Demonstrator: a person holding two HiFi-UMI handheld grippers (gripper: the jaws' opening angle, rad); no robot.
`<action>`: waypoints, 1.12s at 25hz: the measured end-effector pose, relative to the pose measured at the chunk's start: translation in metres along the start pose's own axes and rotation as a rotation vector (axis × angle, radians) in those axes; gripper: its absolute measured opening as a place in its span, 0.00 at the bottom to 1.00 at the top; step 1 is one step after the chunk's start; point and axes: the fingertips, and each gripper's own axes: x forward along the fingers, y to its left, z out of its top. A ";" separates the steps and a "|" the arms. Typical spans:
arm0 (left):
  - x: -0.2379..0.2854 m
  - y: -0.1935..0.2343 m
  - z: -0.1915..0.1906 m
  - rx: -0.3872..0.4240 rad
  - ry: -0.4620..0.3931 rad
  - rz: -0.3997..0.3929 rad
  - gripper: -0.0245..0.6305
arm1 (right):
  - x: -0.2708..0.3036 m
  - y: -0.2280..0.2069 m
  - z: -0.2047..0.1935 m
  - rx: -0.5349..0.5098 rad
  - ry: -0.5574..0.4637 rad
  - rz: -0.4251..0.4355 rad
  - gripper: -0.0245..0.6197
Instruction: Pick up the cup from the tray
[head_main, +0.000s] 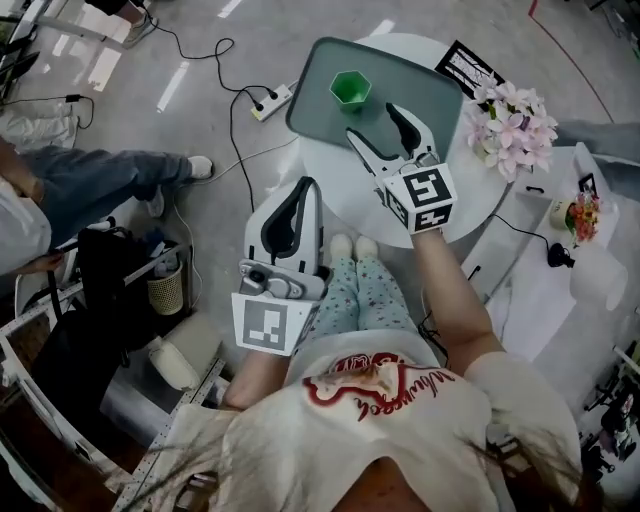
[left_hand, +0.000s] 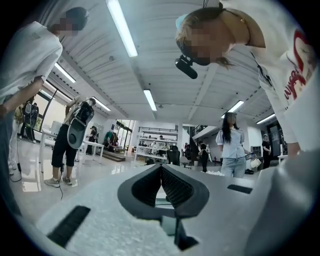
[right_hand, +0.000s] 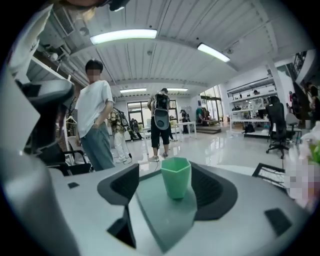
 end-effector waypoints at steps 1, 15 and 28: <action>-0.002 0.001 -0.008 -0.017 0.021 0.008 0.06 | 0.012 -0.003 -0.009 0.005 0.021 0.004 0.51; -0.011 0.033 -0.043 -0.041 0.106 0.048 0.06 | 0.084 -0.027 -0.037 0.012 0.087 0.011 0.52; -0.018 0.042 -0.027 -0.026 0.096 0.062 0.06 | 0.074 -0.032 0.003 -0.034 0.012 -0.079 0.52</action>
